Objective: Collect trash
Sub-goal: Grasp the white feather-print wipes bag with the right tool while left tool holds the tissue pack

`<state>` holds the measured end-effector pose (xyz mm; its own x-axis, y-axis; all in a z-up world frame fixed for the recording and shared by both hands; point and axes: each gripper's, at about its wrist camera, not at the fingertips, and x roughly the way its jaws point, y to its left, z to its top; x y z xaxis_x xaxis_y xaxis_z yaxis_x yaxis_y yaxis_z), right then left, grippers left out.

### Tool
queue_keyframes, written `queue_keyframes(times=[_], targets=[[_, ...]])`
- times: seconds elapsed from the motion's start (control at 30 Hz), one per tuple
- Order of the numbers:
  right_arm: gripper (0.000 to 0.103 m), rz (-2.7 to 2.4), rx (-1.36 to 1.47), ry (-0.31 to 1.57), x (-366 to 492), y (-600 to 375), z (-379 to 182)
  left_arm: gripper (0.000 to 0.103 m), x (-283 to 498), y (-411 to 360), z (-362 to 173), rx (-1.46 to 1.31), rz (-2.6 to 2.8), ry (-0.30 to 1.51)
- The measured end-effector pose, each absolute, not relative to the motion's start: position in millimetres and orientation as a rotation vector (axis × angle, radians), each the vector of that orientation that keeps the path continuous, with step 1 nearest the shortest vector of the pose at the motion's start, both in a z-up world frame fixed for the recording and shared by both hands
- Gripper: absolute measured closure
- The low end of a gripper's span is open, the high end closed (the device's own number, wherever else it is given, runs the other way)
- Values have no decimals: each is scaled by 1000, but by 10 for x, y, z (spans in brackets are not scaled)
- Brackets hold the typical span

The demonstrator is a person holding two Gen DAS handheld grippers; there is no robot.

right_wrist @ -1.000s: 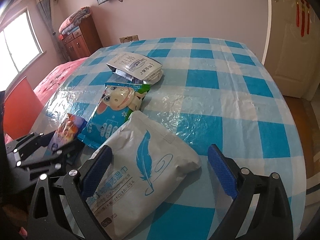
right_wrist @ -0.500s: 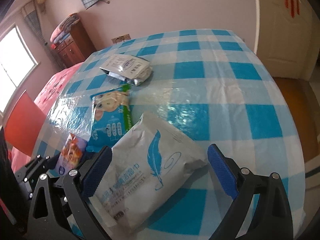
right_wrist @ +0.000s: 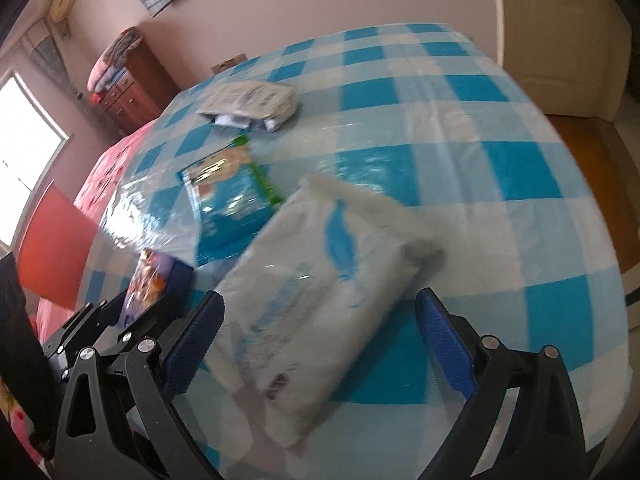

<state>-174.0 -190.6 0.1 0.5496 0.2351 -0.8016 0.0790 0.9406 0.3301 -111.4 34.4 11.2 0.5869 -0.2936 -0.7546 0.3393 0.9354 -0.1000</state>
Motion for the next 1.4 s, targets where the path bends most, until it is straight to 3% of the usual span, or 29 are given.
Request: queue_keyframes(times=[1.0, 1.2, 1.3, 1.4], targets=[[6, 10, 3, 1039, -1161, -1303, -85, 50, -1065, 906, 278, 3, -351, 829], [17, 34, -8, 1028, -1195, -1328, -64, 50, -1057, 891, 239, 21, -372, 837], [19, 44, -10, 1027, -1228, -1338, -58, 39, -1042, 878, 221, 45, -383, 844], [21, 58, -5, 1027, -1247, -1344, -43, 37, -1044, 871, 172, 44, -388, 860]])
